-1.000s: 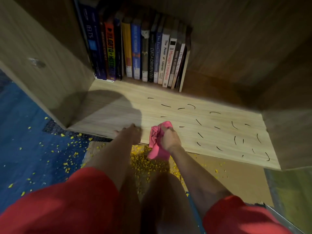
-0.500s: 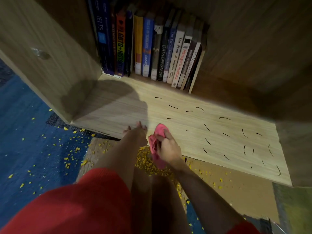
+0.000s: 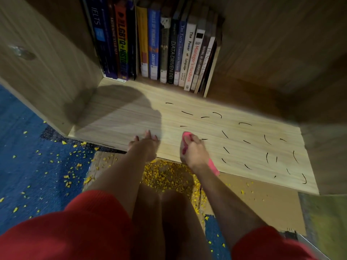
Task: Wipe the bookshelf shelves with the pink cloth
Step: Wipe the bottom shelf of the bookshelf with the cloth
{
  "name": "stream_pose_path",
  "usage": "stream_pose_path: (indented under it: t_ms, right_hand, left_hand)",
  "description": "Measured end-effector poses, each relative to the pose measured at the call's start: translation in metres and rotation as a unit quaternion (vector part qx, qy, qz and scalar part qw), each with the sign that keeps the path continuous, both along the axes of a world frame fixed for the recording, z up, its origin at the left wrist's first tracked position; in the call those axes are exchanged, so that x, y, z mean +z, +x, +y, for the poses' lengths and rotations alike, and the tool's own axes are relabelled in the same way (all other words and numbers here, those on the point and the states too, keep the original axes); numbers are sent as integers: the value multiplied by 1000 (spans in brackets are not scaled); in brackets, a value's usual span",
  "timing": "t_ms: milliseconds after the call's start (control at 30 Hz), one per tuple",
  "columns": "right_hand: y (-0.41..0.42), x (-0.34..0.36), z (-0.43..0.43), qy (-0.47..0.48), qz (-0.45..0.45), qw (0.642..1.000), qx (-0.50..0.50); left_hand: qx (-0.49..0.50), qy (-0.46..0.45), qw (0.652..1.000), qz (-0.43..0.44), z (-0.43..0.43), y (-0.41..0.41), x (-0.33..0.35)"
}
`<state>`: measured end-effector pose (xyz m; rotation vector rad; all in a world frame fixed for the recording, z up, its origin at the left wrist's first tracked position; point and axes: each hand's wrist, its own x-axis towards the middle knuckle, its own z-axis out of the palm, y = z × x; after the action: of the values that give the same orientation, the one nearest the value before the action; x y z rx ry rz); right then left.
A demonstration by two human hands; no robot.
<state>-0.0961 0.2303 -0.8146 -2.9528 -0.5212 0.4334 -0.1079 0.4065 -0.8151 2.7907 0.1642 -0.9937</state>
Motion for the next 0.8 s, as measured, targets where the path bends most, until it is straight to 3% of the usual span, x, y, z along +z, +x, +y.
stream_pose_path:
  t_ms: [100, 200, 300, 433, 800]
  right_hand:
    - [-14, 7, 29, 58, 24, 998, -9]
    - [-12, -2, 15, 55, 12, 998, 34]
    - [-5, 1, 0, 47, 9, 998, -38]
    - [-13, 6, 10, 63, 22, 996, -60]
    - [-7, -4, 0, 82, 33, 996, -34]
  left_hand:
    - [0, 9, 1000, -5, -1, -8, 1]
    - [13, 9, 1000, -3, 3, -9, -7]
    - [-11, 18, 1000, 16, 6, -5, 0]
    - [-43, 10, 998, 53, 11, 3, 13]
    - [46, 7, 996, 70, 6, 12, 18]
